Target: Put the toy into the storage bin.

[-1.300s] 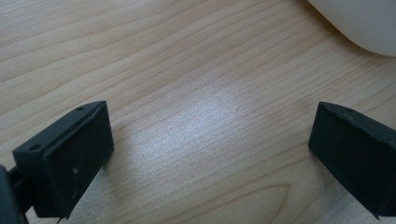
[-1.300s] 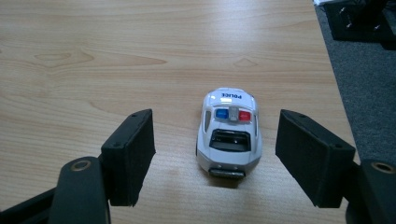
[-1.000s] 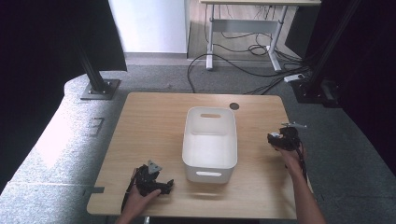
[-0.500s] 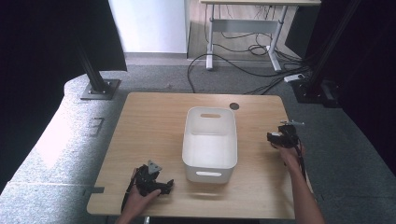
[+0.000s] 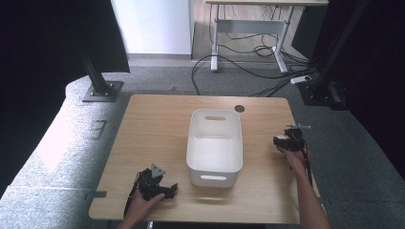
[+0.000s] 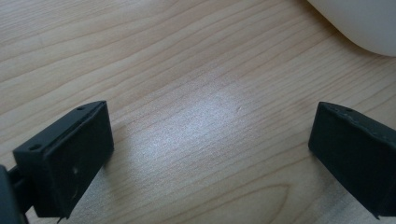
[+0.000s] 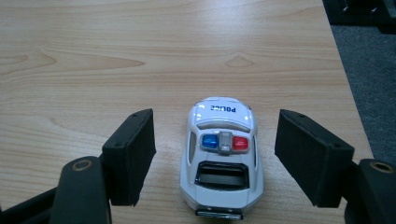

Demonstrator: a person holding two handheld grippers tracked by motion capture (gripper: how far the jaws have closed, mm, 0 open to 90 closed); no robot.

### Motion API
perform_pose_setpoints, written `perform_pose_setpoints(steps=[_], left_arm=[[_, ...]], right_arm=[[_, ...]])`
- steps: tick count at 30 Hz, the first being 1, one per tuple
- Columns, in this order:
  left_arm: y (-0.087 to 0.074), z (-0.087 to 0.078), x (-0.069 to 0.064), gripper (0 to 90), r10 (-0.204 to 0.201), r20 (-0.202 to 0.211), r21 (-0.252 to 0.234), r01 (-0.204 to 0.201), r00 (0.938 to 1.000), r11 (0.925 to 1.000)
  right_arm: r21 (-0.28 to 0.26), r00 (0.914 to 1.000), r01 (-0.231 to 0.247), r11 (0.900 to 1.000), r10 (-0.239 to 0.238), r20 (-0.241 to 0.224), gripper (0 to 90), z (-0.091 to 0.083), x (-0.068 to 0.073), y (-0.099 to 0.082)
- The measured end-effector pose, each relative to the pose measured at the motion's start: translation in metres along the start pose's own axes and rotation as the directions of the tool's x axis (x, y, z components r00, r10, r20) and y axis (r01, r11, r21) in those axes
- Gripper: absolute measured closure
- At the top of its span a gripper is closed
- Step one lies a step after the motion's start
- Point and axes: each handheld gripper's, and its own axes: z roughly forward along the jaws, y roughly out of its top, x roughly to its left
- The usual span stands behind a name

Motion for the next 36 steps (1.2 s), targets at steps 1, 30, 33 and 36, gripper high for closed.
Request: perform_pose_setpoints(steps=[1, 30, 33, 36], left_arm=[[0.000, 0.000, 0.000, 0.0, 0.000, 0.000, 0.000, 0.000, 1.0000, 1.0000], [0.000, 0.000, 0.000, 0.0, 0.000, 0.000, 0.000, 0.000, 1.0000, 1.0000], [0.000, 0.000, 0.000, 0.0, 0.000, 0.000, 0.000, 0.000, 1.0000, 1.0000], [0.000, 0.000, 0.000, 0.0, 0.000, 0.000, 0.000, 0.000, 1.0000, 1.0000]], right_arm=[[0.001, 1.0000, -0.003, 1.0000, 0.003, 0.001, 28.9, 0.000, 0.000, 0.000], [0.015, 0.9999, -0.014, 0.9998, 0.014, 0.009, 47.7, 0.014, -0.001, -0.007], [0.015, 0.9999, -0.015, 0.9998, 0.015, 0.006, 49.3, 0.014, -0.002, -0.007], [0.018, 1.0000, -0.008, 0.9998, 0.008, 0.004, 49.7, 0.014, -0.002, -0.007]])
